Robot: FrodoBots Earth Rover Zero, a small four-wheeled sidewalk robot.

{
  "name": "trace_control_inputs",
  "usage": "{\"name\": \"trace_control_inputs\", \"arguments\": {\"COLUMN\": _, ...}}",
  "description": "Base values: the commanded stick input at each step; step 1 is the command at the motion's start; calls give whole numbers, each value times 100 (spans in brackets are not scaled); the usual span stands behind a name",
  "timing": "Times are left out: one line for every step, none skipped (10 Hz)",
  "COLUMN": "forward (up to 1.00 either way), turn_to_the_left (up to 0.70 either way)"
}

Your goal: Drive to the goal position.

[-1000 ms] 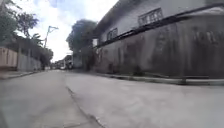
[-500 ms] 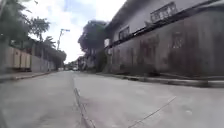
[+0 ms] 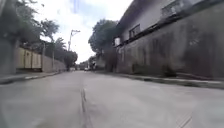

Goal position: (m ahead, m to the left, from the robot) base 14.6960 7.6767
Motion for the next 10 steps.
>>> {"name": "trace_control_inputs", "arguments": {"forward": 70, "turn_to_the_left": 0}}
{"name": "trace_control_inputs", "arguments": {"forward": 70, "turn_to_the_left": 0}}
{"name": "trace_control_inputs", "arguments": {"forward": 70, "turn_to_the_left": 0}}
{"name": "trace_control_inputs", "arguments": {"forward": 70, "turn_to_the_left": 0}}
{"name": "trace_control_inputs", "arguments": {"forward": 70, "turn_to_the_left": 0}}
{"name": "trace_control_inputs", "arguments": {"forward": 70, "turn_to_the_left": 0}}
{"name": "trace_control_inputs", "arguments": {"forward": 70, "turn_to_the_left": 0}}
{"name": "trace_control_inputs", "arguments": {"forward": 70, "turn_to_the_left": 0}}
{"name": "trace_control_inputs", "arguments": {"forward": 70, "turn_to_the_left": 0}}
{"name": "trace_control_inputs", "arguments": {"forward": 70, "turn_to_the_left": 0}}
